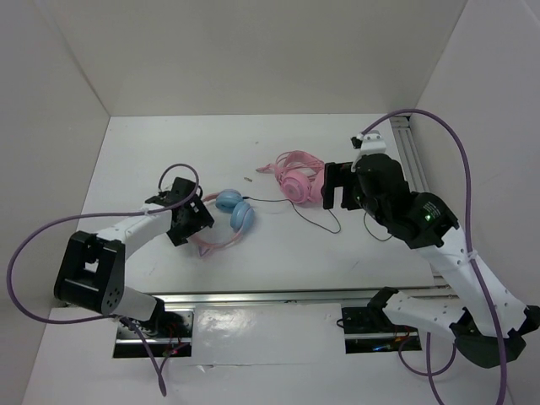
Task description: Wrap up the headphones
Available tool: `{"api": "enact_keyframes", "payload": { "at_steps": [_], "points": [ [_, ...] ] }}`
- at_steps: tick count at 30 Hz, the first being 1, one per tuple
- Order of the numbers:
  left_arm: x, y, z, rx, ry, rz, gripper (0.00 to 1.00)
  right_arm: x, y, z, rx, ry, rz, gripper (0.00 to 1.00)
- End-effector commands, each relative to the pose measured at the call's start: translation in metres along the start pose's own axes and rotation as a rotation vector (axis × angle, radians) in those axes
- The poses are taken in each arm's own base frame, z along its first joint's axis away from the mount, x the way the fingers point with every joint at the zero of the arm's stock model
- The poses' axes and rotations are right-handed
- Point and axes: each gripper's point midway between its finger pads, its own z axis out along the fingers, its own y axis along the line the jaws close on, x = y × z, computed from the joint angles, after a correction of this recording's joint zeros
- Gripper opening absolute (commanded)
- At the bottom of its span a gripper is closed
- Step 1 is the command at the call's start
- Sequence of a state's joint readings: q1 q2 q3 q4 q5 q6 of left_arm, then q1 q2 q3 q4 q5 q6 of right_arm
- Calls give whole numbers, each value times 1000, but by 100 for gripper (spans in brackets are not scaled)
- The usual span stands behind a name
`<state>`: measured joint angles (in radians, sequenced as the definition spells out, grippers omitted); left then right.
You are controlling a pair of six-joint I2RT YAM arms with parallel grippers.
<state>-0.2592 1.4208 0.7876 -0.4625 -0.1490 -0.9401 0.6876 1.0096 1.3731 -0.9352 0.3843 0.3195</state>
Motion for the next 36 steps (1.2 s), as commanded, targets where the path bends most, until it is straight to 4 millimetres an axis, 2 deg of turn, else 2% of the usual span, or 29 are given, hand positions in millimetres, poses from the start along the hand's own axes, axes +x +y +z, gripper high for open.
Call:
{"api": "enact_keyframes", "payload": {
  "at_steps": [1,5,6,12,13,15,16,18,19,22,24,26,28,30,31,32,33,34,35,36],
  "points": [
    [-15,5,10,-56,-83,-45,96,-12,9,-6,-59,-66,15,100],
    [-13,14,20,-111,-81,-37,89,-10,14,-5,-88,-58,5,100],
    [-13,14,23,-113,-79,-36,79,-10,14,-5,-89,-58,5,100],
    [-3,20,28,-111,-55,-34,52,-11,17,-4,-97,-55,-4,100],
    [-3,20,28,-111,-55,-34,45,-13,17,-4,-100,-63,-1,100],
    [0,20,23,-112,-51,-25,21,-14,17,-4,-100,-63,-1,100],
    [-1,18,21,-103,-57,-27,21,-14,17,-4,-100,-63,-1,100],
    [2,24,13,-116,-47,-24,5,-14,17,-4,-100,-63,-1,100],
    [-1,23,4,-101,-59,-18,0,-14,17,-4,-100,-63,-1,100],
    [-9,20,-24,-74,-81,21,0,-16,19,-6,-114,-66,6,100],
    [-27,5,-63,11,-162,31,0,-16,20,-6,-122,-63,5,100],
    [-34,3,-92,50,-198,44,0,-18,24,-9,-150,-72,19,100],
    [-50,-15,-138,184,-276,103,0,-19,29,-10,-172,-75,21,100],
    [-61,-20,-166,228,-333,194,0,-26,35,-17,-224,-103,35,100],
    [-74,-29,-192,266,-383,212,0,-36,41,-22,-261,-141,47,100],
    [-76,-27,-203,260,-387,241,0,-29,51,-22,-326,-133,52,100],
    [-92,-31,-223,251,-441,266,0,-56,64,-42,-435,-276,65,100],
    [-97,-31,-234,250,-464,273,0,-62,75,-53,-528,-351,41,100],
    [-102,-31,-241,250,-479,276,0,-38,85,-40,-597,-354,1,100],
    [-108,-34,-247,252,-500,281,0,-32,104,-56,-751,-413,-61,100]
  ]
}}
